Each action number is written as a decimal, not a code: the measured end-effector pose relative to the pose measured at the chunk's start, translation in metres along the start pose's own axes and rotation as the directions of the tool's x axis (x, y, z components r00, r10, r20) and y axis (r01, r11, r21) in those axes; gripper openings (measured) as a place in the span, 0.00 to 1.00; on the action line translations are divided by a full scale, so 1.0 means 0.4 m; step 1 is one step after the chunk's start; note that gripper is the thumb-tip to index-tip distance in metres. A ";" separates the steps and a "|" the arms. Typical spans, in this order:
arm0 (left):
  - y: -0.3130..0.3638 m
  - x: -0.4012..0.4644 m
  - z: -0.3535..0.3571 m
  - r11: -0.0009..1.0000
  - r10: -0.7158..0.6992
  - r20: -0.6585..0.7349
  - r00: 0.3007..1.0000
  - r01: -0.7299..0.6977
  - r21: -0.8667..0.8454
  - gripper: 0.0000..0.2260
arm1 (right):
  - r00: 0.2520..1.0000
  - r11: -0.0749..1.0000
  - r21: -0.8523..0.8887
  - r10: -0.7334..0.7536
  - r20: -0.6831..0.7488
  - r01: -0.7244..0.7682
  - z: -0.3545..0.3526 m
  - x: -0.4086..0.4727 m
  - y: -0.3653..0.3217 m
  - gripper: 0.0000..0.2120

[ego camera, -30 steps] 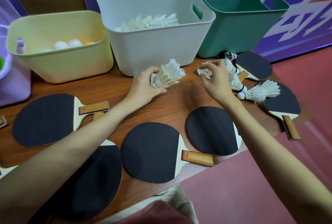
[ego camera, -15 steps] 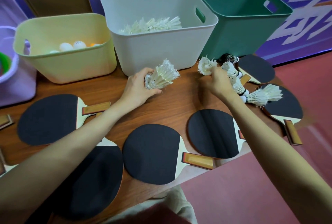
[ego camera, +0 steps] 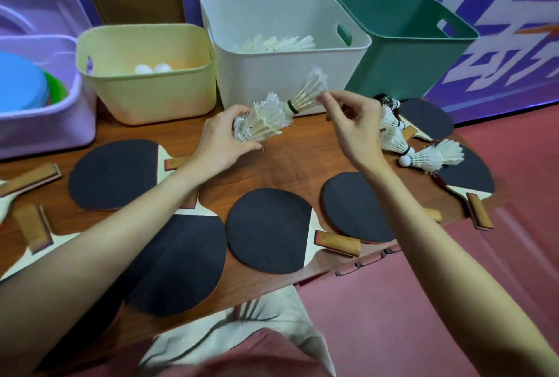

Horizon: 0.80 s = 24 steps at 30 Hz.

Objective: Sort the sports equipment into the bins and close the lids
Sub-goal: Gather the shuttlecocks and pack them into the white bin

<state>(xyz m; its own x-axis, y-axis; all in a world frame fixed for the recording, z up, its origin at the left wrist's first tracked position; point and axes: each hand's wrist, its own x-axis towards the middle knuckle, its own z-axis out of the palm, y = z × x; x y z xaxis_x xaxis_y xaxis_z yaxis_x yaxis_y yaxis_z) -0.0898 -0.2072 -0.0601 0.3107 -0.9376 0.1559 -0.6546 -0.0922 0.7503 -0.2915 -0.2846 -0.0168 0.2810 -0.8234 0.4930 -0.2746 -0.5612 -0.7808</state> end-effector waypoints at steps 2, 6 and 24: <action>0.008 -0.004 -0.014 1.000 0.014 -0.005 1.000 -0.014 0.014 0.25 | 1.000 1.000 0.003 0.010 0.011 -0.010 0.013 -0.002 -0.017 0.08; 0.025 -0.024 -0.038 0.999 0.044 0.000 0.999 -0.044 -0.009 0.25 | 0.999 1.000 0.021 0.016 0.040 -0.017 0.032 -0.014 -0.045 0.10; 0.273 0.304 -0.104 0.936 0.301 -0.056 0.952 -0.284 0.206 0.26 | 0.983 0.999 0.038 0.013 -0.184 -0.006 -0.046 0.287 0.012 0.16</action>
<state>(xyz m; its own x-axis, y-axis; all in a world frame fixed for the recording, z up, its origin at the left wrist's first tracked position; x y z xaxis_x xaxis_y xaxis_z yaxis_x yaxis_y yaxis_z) -0.0946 -0.3174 0.0675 0.1369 -0.9017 0.4102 -0.8431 0.1114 0.5261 -0.2775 -0.3833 0.0432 0.1035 -0.8323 0.5445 -0.2408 -0.5522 -0.7982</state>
